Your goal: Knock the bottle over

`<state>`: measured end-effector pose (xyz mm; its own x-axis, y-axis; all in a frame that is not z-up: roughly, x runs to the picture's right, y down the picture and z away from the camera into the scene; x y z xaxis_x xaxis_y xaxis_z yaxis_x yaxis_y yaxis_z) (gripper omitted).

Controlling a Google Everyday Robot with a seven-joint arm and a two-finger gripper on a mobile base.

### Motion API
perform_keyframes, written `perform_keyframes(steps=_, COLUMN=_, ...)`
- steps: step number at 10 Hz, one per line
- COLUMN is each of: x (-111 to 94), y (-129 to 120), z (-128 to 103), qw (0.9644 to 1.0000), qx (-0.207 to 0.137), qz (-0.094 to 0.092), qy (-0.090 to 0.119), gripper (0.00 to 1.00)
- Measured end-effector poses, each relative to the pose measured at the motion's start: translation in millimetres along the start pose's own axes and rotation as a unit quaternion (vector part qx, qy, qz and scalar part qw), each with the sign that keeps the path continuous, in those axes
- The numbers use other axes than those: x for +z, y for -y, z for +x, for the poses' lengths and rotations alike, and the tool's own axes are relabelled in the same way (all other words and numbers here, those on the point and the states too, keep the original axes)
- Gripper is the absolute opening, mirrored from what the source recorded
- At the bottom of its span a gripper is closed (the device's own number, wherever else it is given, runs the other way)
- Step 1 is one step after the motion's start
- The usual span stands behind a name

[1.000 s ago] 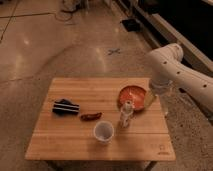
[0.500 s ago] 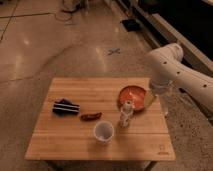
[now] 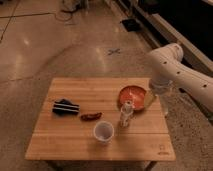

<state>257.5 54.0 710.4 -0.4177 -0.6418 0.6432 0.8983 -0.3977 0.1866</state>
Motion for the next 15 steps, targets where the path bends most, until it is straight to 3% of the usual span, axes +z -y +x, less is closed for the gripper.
perform_keyframes(steps=7, x=1, y=1, z=-1, qw=1.0000, qx=-0.001, qz=0.000, qy=0.000, gripper=0.80)
perform_keyframes(steps=12, x=24, y=35, z=-7, qw=0.9993, qx=-0.023, qz=0.024, qy=-0.015, gripper=0.80)
perform_keyframes(steps=15, x=39, y=43, z=-2, qw=0.9989, qx=-0.030, qz=0.026, qy=-0.023, gripper=0.80)
